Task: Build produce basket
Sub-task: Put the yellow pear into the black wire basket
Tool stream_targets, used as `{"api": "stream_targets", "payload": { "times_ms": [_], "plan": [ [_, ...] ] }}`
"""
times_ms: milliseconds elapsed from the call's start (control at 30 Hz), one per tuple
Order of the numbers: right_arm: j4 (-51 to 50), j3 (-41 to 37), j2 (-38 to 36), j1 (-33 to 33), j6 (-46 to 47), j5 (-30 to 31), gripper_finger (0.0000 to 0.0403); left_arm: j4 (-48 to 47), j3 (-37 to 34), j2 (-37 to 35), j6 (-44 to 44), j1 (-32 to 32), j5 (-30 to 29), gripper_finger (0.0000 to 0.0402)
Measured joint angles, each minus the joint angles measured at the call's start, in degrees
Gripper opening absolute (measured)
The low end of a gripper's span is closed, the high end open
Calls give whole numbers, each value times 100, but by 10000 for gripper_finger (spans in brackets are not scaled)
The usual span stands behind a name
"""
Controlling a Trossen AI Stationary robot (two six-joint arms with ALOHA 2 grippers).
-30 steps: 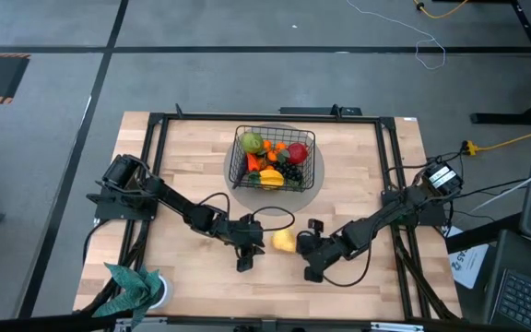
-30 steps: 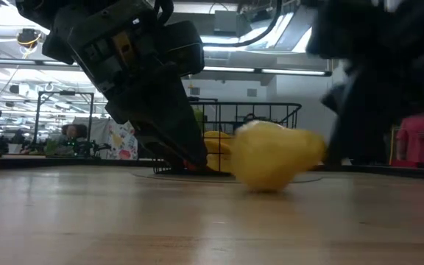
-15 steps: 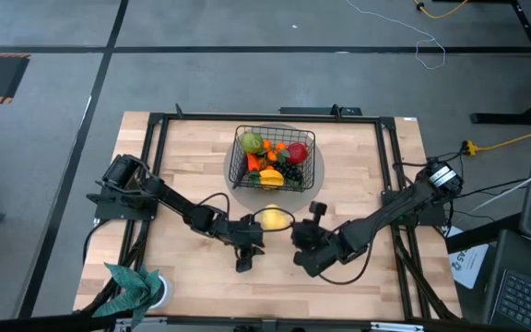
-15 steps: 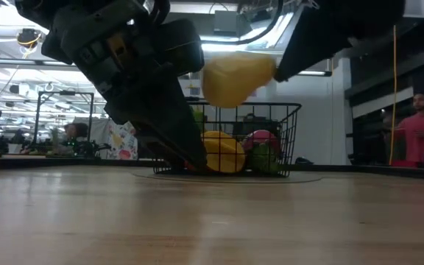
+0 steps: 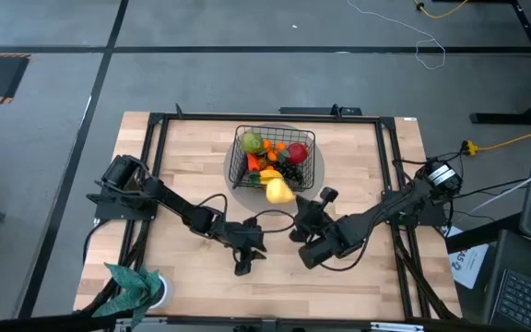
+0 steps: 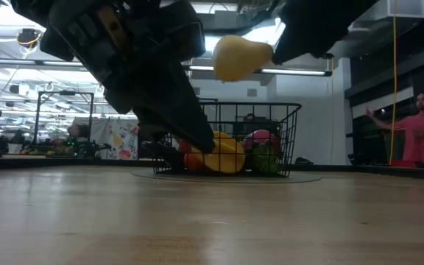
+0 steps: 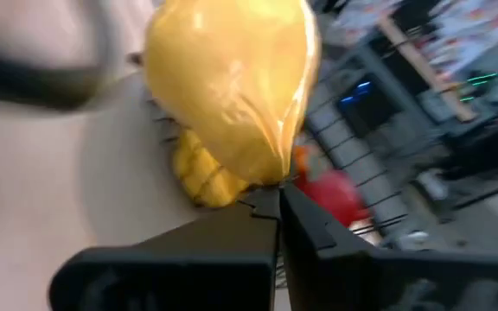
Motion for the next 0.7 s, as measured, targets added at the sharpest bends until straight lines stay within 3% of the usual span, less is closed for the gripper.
{"api": "stream_targets", "payload": {
  "times_ms": [133, 267, 500, 700],
  "plan": [
    [-72, 6, -4, -170, -318, 496, 0, 329, 0, 1, 218, -6, 616, 96],
    [-271, 293, -4, -368, -877, 576, 0, 455, 0, 0, 218, -7, 887, 96],
    [-1730, 1692, -11, -659, -1004, 578, 0, 525, 0, 1, 224, -31, 986, 96],
    [-2975, 2954, -13, -787, -890, 65, 0, 737, -1, -77, 422, -91, 1636, 96]
  ]
}}
